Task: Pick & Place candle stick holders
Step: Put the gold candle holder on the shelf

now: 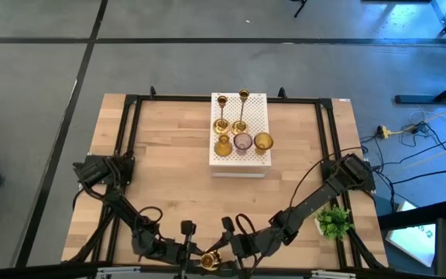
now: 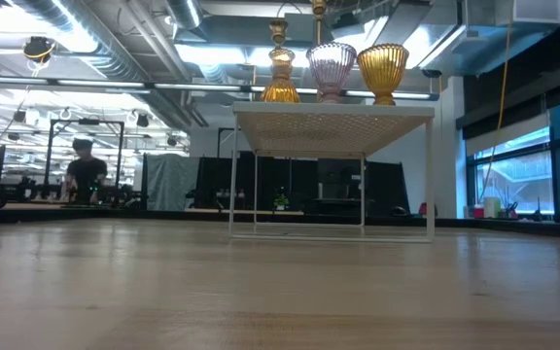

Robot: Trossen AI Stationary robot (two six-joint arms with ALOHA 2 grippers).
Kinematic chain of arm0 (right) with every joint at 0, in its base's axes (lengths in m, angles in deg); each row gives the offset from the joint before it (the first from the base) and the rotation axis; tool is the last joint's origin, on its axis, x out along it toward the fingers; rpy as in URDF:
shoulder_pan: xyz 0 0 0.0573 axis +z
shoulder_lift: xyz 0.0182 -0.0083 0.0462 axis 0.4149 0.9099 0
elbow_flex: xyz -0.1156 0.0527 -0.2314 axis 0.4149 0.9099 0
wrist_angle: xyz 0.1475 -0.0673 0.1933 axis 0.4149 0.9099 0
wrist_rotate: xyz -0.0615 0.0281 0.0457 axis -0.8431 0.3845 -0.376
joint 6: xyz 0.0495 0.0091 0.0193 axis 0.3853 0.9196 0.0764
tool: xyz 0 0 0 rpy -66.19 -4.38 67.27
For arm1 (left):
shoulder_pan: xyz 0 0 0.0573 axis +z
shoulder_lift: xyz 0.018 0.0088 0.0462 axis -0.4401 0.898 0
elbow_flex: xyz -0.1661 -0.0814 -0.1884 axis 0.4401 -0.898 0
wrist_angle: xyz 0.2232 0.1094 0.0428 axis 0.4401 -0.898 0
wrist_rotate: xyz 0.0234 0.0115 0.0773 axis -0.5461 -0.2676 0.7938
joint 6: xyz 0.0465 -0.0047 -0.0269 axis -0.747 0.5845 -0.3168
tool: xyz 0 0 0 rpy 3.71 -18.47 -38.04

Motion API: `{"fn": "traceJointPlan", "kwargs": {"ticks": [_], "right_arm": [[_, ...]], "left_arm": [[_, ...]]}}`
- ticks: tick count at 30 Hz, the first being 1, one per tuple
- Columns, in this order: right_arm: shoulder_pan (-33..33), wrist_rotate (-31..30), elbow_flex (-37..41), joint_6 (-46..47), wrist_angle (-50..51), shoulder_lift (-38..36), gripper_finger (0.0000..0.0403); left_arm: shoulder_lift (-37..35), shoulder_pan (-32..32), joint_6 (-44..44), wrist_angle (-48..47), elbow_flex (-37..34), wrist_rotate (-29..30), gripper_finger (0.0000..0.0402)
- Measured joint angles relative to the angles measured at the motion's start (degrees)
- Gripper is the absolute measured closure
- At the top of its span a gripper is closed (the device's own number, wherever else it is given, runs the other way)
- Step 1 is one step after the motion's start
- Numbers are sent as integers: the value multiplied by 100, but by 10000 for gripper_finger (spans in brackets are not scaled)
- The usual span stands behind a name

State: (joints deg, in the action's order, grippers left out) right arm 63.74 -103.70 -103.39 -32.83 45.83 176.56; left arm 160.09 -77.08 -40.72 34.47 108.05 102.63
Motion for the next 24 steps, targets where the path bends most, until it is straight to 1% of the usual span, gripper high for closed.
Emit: {"fn": "traceJointPlan", "kwargs": {"ticks": [7, 10, 13, 21, 24], "right_arm": [[0, -27, 0, 13, 12, 0, 207], [-2, -26, 0, 72, 86, -2, 217], [-8, -18, 0, 130, 228, -2, 243], [-22, -47, 0, 145, 258, -2, 333], [-23, -79, 0, 147, 275, -2, 357]], "left_arm": [[0, 93, 9, 56, 0, -85, 390], [0, 87, -2, 86, 0, -76, 390], [0, 86, -49, 148, 0, -21, 390], [0, 86, -37, 151, 0, -40, 390], [0, 89, 26, 102, 0, -123, 390]]}}
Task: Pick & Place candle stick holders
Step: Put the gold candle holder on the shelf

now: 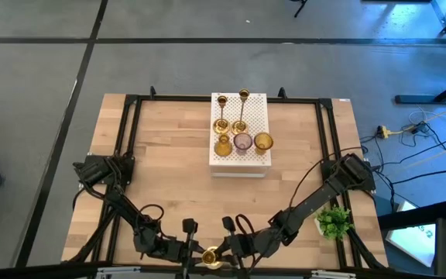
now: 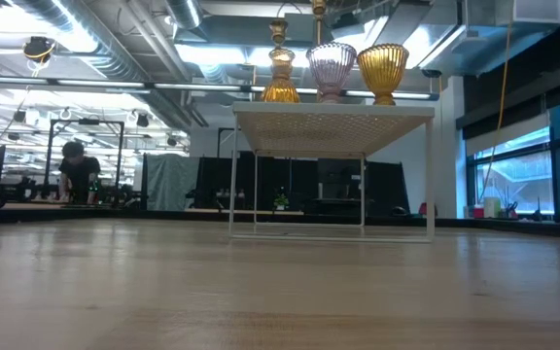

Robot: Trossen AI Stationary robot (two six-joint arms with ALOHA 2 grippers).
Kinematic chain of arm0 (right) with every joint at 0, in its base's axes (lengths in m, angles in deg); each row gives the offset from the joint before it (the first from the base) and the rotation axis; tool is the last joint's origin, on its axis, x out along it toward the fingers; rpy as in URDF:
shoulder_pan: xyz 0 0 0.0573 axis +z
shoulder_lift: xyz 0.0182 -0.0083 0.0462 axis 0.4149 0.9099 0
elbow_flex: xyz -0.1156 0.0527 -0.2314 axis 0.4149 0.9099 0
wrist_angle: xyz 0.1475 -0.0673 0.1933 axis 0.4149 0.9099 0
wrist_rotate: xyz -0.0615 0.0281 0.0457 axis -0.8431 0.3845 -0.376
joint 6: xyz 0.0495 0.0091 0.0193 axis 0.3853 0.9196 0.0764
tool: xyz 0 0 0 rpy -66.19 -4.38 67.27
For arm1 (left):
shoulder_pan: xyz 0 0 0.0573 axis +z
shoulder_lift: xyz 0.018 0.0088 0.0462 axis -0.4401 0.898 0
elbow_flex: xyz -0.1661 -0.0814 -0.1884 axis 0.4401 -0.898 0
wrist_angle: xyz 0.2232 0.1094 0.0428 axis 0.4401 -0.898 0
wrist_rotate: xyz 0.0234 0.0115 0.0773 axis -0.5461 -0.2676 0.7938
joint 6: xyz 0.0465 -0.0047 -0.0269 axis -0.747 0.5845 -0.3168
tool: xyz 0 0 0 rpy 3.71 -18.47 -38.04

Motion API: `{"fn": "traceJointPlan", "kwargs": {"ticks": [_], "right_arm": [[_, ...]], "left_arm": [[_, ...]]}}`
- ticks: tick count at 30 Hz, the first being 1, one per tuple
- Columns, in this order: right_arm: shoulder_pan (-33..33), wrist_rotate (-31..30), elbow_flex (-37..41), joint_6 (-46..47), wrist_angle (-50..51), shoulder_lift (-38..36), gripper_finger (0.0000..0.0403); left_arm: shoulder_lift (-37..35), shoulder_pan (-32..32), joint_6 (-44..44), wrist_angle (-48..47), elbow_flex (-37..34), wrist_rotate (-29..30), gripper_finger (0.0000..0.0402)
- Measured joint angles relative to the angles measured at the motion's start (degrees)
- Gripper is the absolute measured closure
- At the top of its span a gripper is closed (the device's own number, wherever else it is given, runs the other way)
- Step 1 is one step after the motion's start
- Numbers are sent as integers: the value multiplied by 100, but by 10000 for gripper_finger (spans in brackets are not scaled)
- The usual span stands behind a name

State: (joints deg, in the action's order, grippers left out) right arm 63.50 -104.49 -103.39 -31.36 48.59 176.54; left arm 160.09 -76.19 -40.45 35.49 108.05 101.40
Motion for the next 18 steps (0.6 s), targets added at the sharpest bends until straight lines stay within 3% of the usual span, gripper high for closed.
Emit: {"fn": "traceJointPlan", "kwargs": {"ticks": [7, 18], "right_arm": [[-12, 19, 0, 69, 68, -4, 388], [-6, 5, 0, 276, 171, -4, 388]], "left_arm": [[0, -44, 104, -29, -2, 165, 377], [-80, -436, -322, -87, -2, 640, 259]]}}
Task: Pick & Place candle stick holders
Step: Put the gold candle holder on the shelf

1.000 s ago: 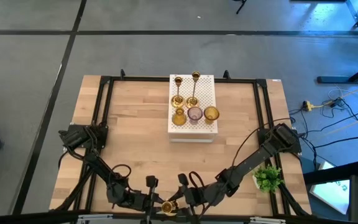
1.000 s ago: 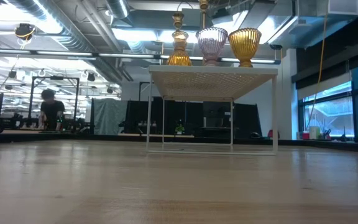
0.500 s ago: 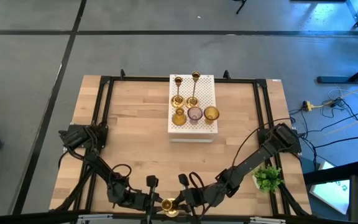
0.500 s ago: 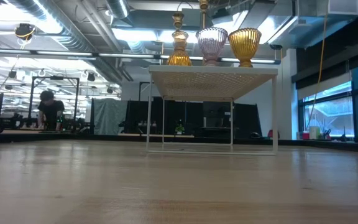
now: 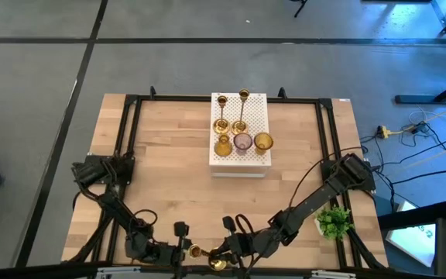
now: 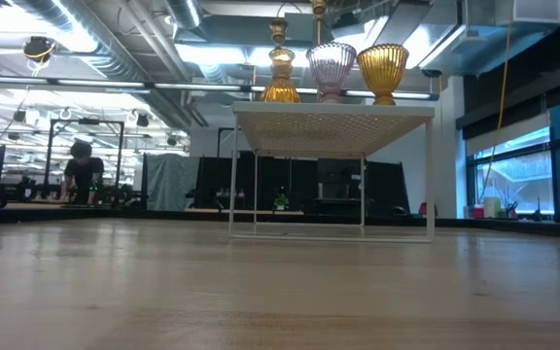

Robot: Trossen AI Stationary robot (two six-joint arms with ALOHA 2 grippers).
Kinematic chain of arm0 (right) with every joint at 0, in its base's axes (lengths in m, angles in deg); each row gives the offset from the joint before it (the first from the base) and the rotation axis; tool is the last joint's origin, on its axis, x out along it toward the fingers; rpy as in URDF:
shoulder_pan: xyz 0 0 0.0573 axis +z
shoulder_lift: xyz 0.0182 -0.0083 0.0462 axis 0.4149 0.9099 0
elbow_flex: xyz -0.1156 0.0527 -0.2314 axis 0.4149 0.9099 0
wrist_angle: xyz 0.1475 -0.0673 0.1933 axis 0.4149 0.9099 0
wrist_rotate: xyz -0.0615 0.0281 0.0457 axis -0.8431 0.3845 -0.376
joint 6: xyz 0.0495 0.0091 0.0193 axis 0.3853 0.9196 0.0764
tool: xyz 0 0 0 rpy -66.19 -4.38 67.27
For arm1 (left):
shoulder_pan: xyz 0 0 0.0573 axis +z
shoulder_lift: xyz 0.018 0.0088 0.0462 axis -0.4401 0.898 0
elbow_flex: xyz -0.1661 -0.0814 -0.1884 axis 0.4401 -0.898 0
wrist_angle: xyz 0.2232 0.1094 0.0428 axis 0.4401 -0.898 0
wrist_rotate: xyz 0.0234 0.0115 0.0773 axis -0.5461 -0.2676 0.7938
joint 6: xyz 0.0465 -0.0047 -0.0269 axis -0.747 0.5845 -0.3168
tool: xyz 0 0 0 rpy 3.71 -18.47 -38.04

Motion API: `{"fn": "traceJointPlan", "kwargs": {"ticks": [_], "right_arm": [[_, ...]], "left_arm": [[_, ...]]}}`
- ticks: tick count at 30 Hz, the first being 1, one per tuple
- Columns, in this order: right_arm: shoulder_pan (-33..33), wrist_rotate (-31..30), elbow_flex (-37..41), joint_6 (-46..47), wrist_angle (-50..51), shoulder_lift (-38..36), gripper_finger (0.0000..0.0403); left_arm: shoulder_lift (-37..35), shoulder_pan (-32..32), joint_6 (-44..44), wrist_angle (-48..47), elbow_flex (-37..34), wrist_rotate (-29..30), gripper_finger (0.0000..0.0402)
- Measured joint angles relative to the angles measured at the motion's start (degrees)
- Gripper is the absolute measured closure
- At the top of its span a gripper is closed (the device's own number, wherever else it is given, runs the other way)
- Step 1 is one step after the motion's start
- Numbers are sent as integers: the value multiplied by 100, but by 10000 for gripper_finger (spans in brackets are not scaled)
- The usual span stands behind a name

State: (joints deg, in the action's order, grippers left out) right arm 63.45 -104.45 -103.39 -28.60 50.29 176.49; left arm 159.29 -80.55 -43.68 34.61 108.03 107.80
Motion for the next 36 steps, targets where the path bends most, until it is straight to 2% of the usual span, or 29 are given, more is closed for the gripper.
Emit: {"fn": "traceJointPlan", "kwargs": {"ticks": [3, 6, 9, 12, 15, 21, 24, 30, 33, 36], "right_arm": [[23, -63, 3, 19, 42, 0, 388], [28, -84, 9, 35, 247, -56, 388], [47, -336, 9, 39, 663, -241, 388], [124, -629, 9, -168, 997, -479, 388], [189, -694, 9, -499, 1130, -799, 388], [425, -1560, 7, -1125, 1904, -1539, 388], [442, -1547, 7, -1263, 2292, -1889, 388], [404, -1304, 2, -1579, 2833, -2108, 388], [343, -1248, 2, -1667, 3001, -2120, 388], [249, -1233, 2, -1683, 3092, -2122, 388]], "left_arm": [[-145, -285, -331, 35, 4, 246, 222], [-224, -612, -717, 41, 4, 1006, 194], [-235, -884, -979, 26, 2, 1891, 181], [-238, -1073, -968, -29, 2, 2378, 180], [-239, -1077, -618, -347, -2, 2454, 182], [-239, -946, 417, -1301, -4, 2511, 184], [-239, -917, 668, -1516, -4, 2614, 184], [-239, -910, 486, -1434, -43, 2615, 184], [-242, -780, 665, -1384, -354, 2627, 184], [-242, -585, 1210, -1349, -770, 2635, 184]]}}
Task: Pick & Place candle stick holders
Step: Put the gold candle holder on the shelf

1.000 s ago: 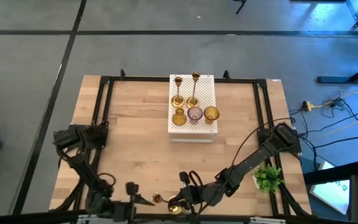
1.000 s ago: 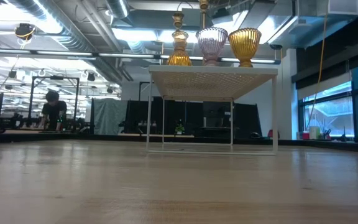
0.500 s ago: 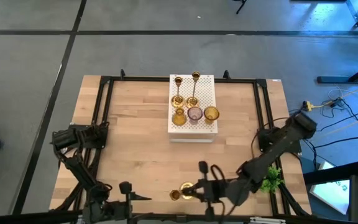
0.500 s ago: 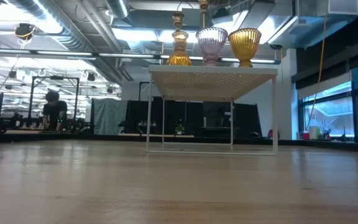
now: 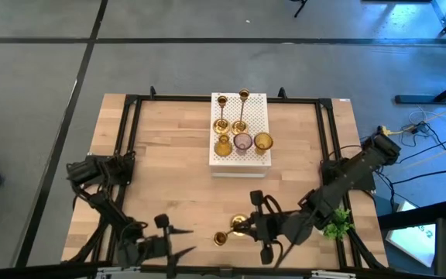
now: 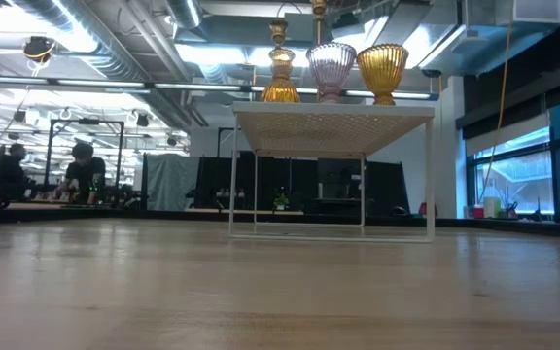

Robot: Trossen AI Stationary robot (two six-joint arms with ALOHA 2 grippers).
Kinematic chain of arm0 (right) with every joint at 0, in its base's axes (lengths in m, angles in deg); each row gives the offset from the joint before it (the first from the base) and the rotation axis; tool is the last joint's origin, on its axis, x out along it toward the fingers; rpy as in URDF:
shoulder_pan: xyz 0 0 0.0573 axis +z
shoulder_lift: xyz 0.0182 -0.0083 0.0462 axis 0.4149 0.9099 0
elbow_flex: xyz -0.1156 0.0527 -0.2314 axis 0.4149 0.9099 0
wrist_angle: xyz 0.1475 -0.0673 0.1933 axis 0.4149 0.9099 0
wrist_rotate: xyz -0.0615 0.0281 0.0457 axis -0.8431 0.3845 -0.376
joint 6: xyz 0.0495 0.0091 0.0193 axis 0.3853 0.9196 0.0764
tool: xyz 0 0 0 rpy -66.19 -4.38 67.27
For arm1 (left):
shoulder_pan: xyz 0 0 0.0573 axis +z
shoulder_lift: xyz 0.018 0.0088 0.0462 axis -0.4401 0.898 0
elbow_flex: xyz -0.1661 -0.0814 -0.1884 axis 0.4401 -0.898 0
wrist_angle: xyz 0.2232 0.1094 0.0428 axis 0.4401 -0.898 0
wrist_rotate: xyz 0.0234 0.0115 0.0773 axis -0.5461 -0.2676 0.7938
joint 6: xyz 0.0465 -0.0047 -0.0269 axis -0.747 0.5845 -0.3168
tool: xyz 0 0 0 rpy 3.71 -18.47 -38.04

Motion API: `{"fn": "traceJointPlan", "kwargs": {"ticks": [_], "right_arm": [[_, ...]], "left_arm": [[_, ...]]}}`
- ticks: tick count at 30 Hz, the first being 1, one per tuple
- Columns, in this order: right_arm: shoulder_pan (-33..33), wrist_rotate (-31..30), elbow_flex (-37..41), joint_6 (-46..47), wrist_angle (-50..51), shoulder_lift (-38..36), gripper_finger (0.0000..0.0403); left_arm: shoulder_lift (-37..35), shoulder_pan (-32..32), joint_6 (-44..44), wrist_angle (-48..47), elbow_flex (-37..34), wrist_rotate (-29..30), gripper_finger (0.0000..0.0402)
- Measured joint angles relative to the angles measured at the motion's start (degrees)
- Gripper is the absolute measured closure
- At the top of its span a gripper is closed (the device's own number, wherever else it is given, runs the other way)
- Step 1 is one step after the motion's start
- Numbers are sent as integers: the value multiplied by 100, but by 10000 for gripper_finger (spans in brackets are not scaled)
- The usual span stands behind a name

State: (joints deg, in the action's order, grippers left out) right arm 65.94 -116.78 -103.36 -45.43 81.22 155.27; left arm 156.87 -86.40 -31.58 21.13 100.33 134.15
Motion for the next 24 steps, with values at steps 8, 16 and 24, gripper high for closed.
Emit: {"fn": "traceJointPlan", "kwargs": {"ticks": [8, 16, 24], "right_arm": [[-119, -334, 2, -101, 556, -221, 388], [-470, 70, 0, -379, 950, -796, 388], [-820, 149, 0, -587, 1441, -1054, 388]], "left_arm": [[2, 310, -123, 781, -357, -328, 184], [-325, 670, -1032, 1526, -827, -1261, 184], [-980, 1109, 406, 1617, -2263, -2719, 184]]}}
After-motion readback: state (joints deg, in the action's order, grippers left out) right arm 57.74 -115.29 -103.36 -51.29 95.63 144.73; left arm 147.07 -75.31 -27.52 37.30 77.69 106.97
